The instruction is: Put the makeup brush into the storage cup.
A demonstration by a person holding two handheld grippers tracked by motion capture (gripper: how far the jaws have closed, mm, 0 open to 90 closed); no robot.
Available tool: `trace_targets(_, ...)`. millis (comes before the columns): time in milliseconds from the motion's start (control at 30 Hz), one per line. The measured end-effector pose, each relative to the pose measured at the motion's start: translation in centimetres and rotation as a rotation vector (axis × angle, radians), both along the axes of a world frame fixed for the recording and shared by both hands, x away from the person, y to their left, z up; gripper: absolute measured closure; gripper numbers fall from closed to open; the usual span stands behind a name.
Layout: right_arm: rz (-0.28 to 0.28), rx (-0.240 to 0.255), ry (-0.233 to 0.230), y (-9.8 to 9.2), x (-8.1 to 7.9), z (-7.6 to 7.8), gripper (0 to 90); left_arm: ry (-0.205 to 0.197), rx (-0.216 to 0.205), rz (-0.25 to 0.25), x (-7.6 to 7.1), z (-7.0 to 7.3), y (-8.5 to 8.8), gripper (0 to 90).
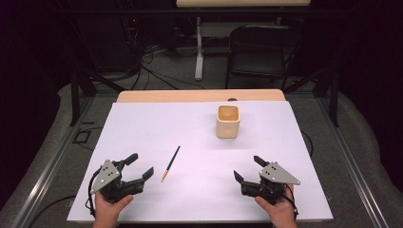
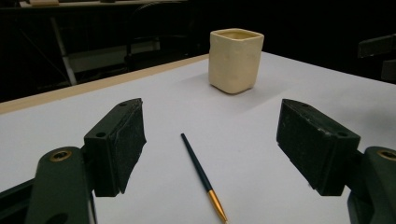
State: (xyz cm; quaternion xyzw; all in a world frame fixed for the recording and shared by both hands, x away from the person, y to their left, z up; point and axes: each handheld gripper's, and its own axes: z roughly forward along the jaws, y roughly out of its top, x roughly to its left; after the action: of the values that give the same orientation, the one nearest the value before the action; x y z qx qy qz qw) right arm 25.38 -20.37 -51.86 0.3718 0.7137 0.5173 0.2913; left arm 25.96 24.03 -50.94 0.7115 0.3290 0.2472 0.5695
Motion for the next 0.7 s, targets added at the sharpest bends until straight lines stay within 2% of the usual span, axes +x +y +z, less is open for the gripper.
trace_targets(167, -0.005, -0.004, -0.01, 0.1, -0.1, 0.0, 14.4, -0.001, -0.004, 0.006, 0.0, 0.1, 0.1, 24.0)
trace_targets(267, -0.004, 0.003, -0.011, 0.1, 0.1, 0.1, 14.4, -0.003, 0.007, 0.009, -0.1, 0.1, 0.2, 24.2)
trace_targets(333, -0.005, 0.004, -0.005, 0.2, 0.1, 0.0, 14.4, -0.003, -0.009, 0.021, 0.0, 0.2, 0.3, 24.3)
trace_targets(433, -0.005, -0.003, -0.009, 0.2, 0.1, -0.1, 14.4, 0.001, -0.01, 0.021, 0.0, 0.3, 0.4, 24.3)
trace_targets(567, -0.01, 0.001, -0.013, 0.0, 0.0, 0.1, 14.4, 0.038, -0.025, 0.013, 0.1, 0.8, 0.7, 22.7)
trace_targets(700, -0.004, -0.003, -0.013, 0.0, 0.1, 0.2, 14.4, 0.072, -0.016, 0.01, 0.3, 1.8, 0.6, 21.9)
